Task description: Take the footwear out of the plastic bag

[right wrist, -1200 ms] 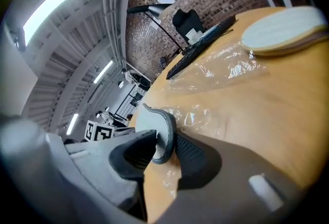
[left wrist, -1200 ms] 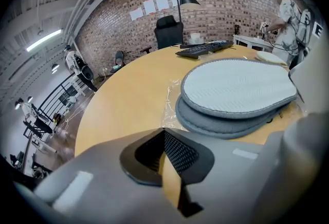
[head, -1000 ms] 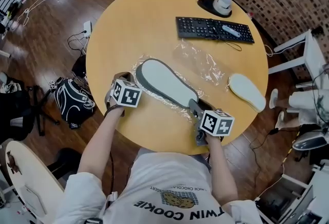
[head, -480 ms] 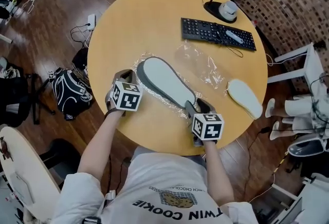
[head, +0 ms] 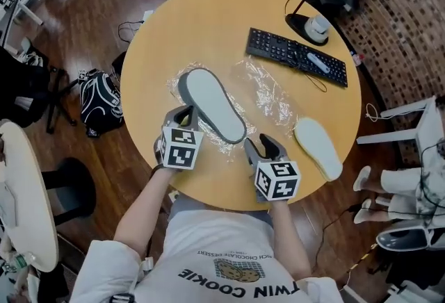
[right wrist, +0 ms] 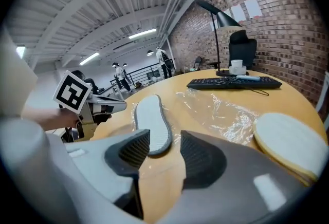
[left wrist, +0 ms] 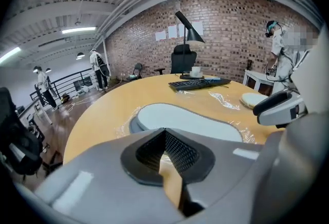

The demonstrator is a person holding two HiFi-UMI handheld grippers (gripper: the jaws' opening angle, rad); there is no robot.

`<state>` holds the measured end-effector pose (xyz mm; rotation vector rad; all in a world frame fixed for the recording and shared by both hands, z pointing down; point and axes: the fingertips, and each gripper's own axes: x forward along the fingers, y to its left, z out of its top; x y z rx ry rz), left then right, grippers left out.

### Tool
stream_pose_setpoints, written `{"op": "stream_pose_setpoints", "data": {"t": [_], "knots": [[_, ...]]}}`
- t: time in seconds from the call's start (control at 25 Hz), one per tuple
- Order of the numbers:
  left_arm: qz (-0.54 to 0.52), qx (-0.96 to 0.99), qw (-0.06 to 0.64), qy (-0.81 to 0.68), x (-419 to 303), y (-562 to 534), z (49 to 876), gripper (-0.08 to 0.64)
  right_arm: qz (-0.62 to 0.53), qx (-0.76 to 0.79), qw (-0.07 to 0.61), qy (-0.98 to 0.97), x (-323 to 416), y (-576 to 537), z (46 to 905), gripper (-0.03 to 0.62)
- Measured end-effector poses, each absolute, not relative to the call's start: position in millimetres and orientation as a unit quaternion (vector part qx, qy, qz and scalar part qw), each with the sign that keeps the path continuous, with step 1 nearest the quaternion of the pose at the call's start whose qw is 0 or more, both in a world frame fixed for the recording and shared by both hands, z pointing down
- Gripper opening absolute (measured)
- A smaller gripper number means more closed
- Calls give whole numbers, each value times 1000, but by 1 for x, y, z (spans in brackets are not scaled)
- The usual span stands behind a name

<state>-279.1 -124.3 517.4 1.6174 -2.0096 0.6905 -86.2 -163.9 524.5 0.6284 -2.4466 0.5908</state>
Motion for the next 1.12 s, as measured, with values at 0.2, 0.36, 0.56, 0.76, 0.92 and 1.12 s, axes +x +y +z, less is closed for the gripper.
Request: {"op": "stream_pose_setpoints", "data": {"t": [0.2, 0.36, 0.56, 0.76, 0.92, 1.12], "knots": [[213, 560, 237, -765, -206, -115, 504, 3, 192, 166, 262, -931, -47, -156, 514, 176], [198, 533, 229, -791, -158, -100, 495, 3, 173, 118, 250, -945, -20, -147, 505, 163], [183, 498, 231, -815, -105, -65, 485, 3, 152, 61, 246, -955, 9, -120, 494, 130], [160, 483, 234, -828, -65, -36, 473, 3, 141, 19, 243, -959, 20, -87, 486, 97], [144, 469, 232, -840, -47, -8, 462, 3, 132, -14, 239, -962, 21, -59, 477, 90], [121, 451, 222, -856, -29, 33, 452, 3, 121, -45, 233, -964, 24, -17, 470, 76]]}}
